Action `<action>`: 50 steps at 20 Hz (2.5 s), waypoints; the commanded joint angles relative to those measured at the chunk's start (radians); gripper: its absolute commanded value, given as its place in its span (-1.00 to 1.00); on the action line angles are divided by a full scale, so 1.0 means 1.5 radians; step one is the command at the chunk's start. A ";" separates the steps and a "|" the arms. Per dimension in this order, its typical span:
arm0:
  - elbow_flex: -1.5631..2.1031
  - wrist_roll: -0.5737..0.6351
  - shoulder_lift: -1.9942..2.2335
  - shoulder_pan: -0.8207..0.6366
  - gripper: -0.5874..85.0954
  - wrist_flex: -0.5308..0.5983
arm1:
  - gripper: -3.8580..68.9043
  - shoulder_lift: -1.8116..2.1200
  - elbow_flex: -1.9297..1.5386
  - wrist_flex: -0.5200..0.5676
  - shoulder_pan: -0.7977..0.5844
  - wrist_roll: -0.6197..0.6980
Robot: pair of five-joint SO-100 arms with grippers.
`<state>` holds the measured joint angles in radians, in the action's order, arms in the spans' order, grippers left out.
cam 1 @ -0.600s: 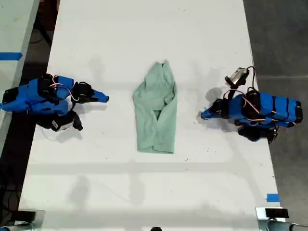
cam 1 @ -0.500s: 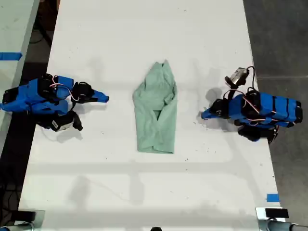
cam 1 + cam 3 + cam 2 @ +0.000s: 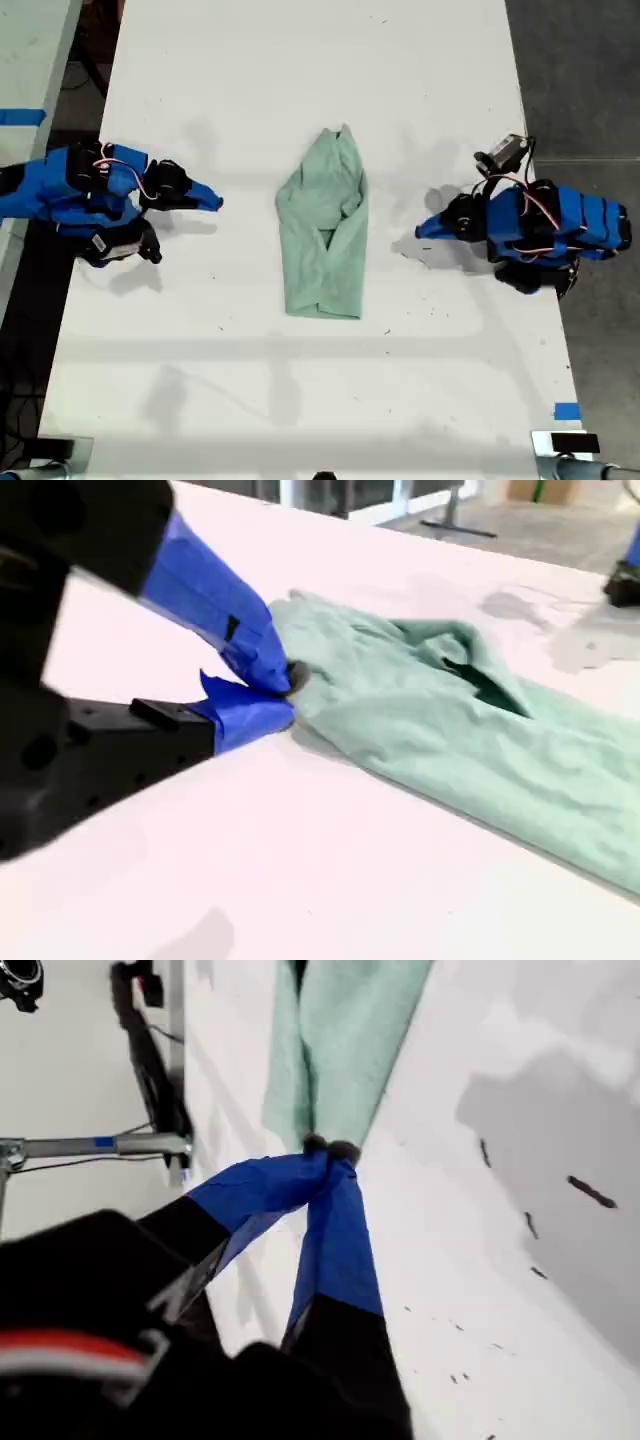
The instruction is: Fold t shirt
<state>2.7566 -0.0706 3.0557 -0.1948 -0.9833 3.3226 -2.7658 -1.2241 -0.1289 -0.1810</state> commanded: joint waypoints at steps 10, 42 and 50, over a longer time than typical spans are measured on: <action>-0.860 -0.052 -1.079 0.225 -0.57 -0.033 | -0.60 -0.913 0.534 0.214 0.155 0.168; -1.076 0.002 -1.143 0.211 -0.99 -0.076 | -0.88 -1.097 0.902 0.039 0.222 0.183; -1.077 0.114 -1.054 -0.169 -0.85 -0.109 | -0.80 -0.780 0.689 -0.031 -0.224 0.365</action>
<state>1.2149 0.0782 1.4189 -0.2945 -1.1474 2.0325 -1.6874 -1.2655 -0.2500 0.2485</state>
